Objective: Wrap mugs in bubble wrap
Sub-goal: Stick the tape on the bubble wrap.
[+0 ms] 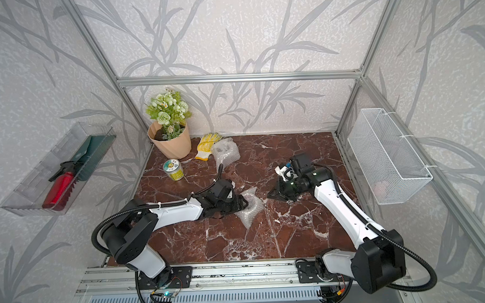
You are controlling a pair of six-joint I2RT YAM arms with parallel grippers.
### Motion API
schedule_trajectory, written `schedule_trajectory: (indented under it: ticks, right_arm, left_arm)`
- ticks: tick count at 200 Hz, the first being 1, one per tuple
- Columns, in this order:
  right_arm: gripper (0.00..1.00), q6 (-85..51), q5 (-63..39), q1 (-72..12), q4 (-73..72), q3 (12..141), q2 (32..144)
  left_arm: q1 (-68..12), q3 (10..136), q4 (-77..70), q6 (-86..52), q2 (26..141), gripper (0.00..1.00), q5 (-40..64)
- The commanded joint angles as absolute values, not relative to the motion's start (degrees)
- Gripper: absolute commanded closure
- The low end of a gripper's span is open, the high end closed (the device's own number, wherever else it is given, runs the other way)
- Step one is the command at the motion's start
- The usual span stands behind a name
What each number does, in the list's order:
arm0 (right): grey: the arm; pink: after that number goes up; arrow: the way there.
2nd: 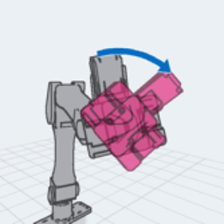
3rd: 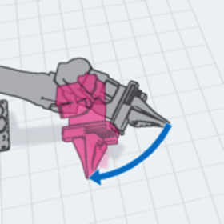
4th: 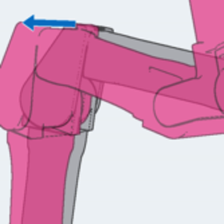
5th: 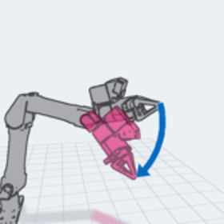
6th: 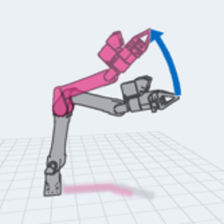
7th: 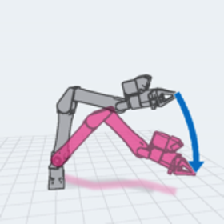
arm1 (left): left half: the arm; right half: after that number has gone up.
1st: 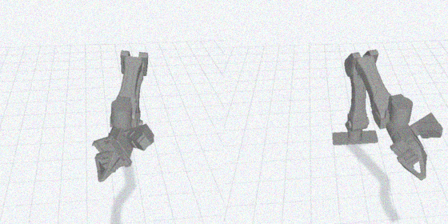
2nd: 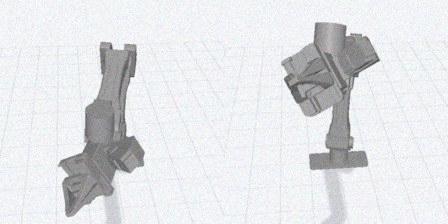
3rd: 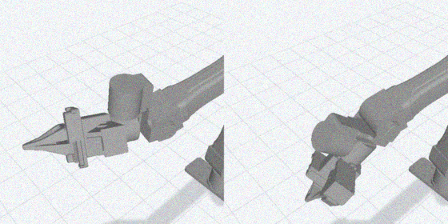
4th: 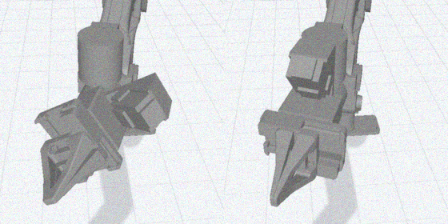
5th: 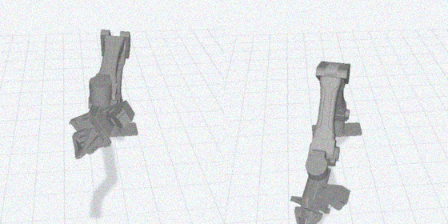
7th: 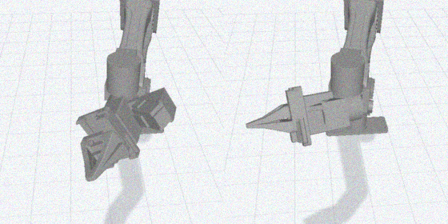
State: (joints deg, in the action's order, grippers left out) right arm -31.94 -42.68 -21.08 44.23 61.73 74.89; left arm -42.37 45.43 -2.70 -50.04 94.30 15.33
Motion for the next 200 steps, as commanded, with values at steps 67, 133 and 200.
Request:
schedule_trajectory:
  ticks: [67, 133, 200]
  right_arm:
    - [1.0, -35.8, -45.09, -28.77, 33.2, 73.17, 90.04]
    - [1.0, -37.79, -44.47, -29.29, 29.27, 71.87, 93.72]
    - [1.0, -40.6, -44.04, -30.41, 25.84, 60.74, 88.79]
  left_arm:
    - [-43.12, 44.65, 1.03, -48.82, 96.56, 0.34, 15.89]
    - [-43.42, 44.57, 0.9, -49.31, 96.44, 0.34, 15.65]
    - [-43.51, 44.65, 0.97, -49.31, 96.94, 0.34, 15.76]
